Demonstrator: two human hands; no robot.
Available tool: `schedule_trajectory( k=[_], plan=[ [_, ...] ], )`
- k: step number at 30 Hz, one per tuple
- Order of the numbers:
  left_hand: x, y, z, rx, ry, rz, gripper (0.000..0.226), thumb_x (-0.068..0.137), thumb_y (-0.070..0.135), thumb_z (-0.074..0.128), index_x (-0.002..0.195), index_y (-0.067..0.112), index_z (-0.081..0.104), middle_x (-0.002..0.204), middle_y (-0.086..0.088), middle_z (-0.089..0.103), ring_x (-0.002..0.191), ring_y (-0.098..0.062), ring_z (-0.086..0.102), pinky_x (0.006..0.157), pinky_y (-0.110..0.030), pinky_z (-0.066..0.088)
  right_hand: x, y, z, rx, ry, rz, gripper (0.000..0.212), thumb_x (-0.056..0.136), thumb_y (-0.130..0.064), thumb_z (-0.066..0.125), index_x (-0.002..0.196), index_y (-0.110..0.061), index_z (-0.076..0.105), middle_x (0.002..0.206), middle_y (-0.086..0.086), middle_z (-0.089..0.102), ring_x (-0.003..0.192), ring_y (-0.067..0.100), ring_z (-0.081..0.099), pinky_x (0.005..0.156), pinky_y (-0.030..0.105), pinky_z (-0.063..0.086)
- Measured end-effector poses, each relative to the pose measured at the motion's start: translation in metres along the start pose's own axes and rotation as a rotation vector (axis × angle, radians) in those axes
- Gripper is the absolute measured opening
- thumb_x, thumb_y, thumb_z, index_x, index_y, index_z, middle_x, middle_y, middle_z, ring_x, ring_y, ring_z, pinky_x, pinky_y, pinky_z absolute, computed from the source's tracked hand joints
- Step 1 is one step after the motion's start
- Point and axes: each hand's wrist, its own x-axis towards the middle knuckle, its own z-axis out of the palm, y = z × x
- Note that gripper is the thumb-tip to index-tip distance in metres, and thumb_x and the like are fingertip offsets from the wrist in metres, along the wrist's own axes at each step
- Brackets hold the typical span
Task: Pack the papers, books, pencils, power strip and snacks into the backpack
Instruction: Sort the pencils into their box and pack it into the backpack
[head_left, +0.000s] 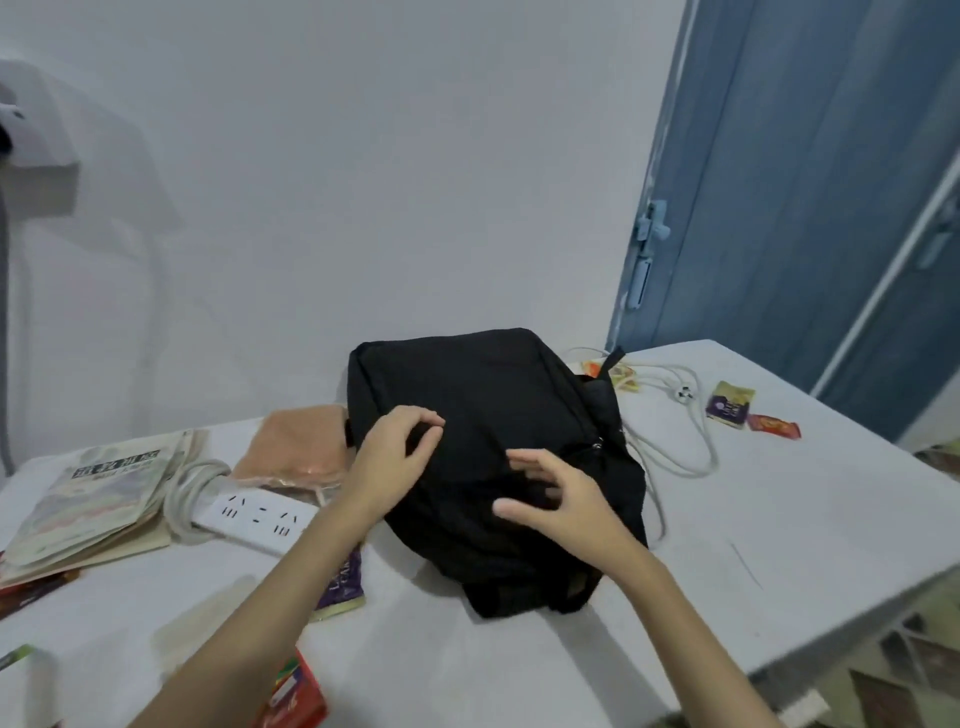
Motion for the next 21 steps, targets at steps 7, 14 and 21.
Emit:
schedule_trajectory(
  k=[7,14,21],
  plan=[
    [-0.009,0.11,0.125,0.539,-0.79,0.071,0.103,0.07,0.061,0.067,0.148,0.021,0.013,0.156,-0.004,0.009,0.143,-0.034,0.008,0.114,-0.052,0.015,-0.013,0.085,-0.107,0.35,0.687,0.317,0.018,0.089,-0.002,0.054,0.104,-0.002,0.063,0.086,0.013,0.066,0.067,0.022,0.063,0.058,0.029,0.05],
    [0.027,0.112,0.114,0.297,-0.424,0.014,0.053,0.073,0.023,0.057,0.125,0.024,0.049,0.11,-0.008,0.065,0.099,-0.03,0.061,0.086,-0.04,0.05,-0.005,0.107,-0.133,0.45,0.561,0.308,0.019,0.088,0.005,0.047,0.097,-0.004,0.061,0.079,0.012,0.064,0.064,0.024,0.063,0.058,0.03,0.052],
    [0.057,0.104,0.054,-0.049,0.135,-0.138,0.039,0.075,0.004,0.062,0.112,0.016,0.064,0.098,0.009,0.063,0.1,-0.012,0.058,0.098,-0.027,0.042,0.032,0.114,-0.11,0.273,0.339,0.29,0.016,0.088,0.005,0.051,0.1,0.007,0.061,0.073,0.012,0.06,0.05,0.012,0.059,0.051,0.013,0.048]
  ],
)
